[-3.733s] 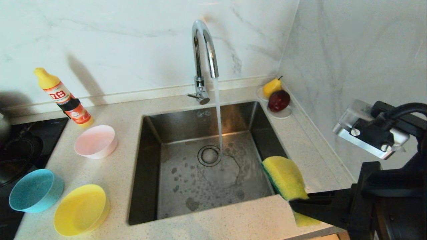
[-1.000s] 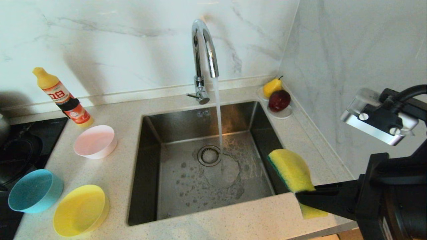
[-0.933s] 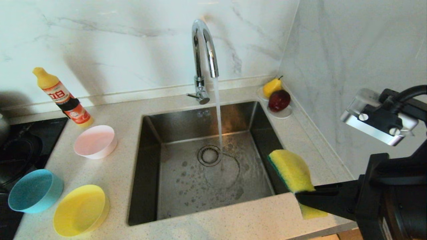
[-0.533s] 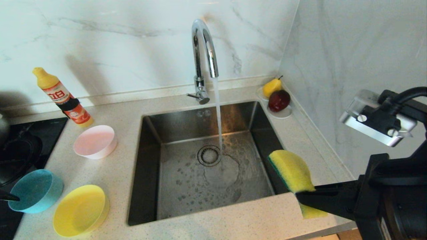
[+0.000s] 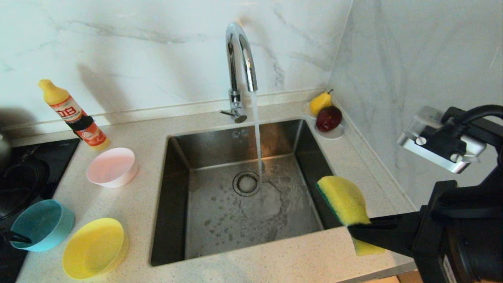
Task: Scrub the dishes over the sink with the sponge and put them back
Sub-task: Pick up a bowl and the sponge
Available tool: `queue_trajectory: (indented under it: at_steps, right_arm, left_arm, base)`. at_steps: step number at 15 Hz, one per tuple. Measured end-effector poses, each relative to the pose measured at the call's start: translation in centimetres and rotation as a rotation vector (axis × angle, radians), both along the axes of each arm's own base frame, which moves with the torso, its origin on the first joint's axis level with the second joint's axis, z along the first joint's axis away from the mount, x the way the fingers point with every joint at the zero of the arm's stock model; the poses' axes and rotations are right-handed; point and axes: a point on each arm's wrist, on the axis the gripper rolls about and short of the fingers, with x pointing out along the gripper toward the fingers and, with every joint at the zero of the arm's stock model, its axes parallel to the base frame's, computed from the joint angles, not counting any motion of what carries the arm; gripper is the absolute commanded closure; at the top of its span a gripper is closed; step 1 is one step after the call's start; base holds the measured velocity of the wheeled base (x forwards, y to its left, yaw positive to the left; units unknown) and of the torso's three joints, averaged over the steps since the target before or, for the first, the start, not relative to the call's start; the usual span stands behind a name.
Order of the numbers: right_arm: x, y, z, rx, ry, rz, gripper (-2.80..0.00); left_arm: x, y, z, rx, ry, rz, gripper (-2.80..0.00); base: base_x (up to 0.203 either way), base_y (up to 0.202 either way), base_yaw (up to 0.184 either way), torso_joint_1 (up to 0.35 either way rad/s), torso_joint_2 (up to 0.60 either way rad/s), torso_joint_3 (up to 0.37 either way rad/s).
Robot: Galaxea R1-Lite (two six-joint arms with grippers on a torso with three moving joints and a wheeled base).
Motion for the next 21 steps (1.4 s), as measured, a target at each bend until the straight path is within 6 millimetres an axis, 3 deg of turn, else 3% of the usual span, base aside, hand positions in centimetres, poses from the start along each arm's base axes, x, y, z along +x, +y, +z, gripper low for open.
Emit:
queue_trajectory:
  at_steps: [3,4,21]
  right_arm:
    - [0.0,0.0,0.0,0.000,0.002,0.000,0.00]
    - [0.0,0.0,0.0,0.000,0.002,0.001,0.00]
    - [-0.1,-0.1,-0.2,-0.005,0.005,0.001,0.00]
  left_arm:
    - [0.2,0.2,-0.6,-0.009,0.010,0.001,-2.80]
    - [0.2,0.3,-0.7,-0.012,0.013,0.001,0.00]
    - [0.6,1.3,-0.3,0.025,-0.029,0.052,0.00]
  base:
    - [0.000,0.000,0.000,0.000,0.00,0.000]
    - [0.000,0.000,0.000,0.000,0.00,0.000]
    - [0.000,0.000,0.000,0.000,0.00,0.000]
